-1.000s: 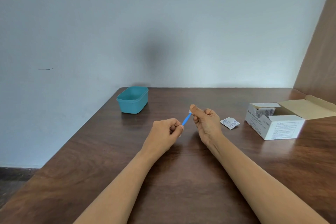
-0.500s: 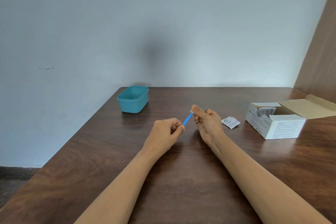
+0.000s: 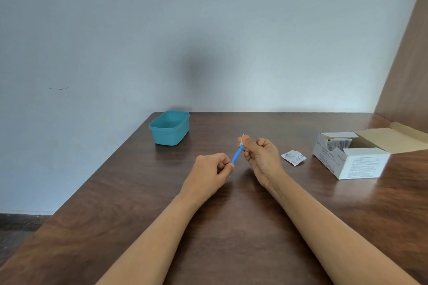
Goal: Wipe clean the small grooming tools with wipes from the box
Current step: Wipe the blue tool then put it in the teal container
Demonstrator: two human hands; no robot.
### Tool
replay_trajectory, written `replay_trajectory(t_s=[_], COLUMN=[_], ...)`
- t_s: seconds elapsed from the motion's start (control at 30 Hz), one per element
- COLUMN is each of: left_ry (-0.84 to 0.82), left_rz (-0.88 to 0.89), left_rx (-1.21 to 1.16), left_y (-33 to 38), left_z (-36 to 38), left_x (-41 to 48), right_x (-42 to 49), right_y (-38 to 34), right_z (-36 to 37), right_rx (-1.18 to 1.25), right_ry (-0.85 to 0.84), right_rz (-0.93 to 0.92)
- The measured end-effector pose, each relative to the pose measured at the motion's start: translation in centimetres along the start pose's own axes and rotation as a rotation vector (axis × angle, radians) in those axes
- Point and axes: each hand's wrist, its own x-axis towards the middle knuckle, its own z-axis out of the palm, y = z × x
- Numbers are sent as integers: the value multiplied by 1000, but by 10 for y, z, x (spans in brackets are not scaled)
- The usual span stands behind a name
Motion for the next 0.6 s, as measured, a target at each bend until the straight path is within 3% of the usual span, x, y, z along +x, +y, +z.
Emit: replay_trajectory(t_s=[0.37, 0.6], left_ry=[-8, -22], left_rz=[-26, -29], left_rx=[-11, -20], left_y=[4, 5], left_z=[0, -1], left_x=[-2, -2], right_x=[-4, -6], right_y=[1, 4], right_z=[6, 8], right_rx=[-98, -115], right_ry=[120, 0], right_rz=[-81, -84])
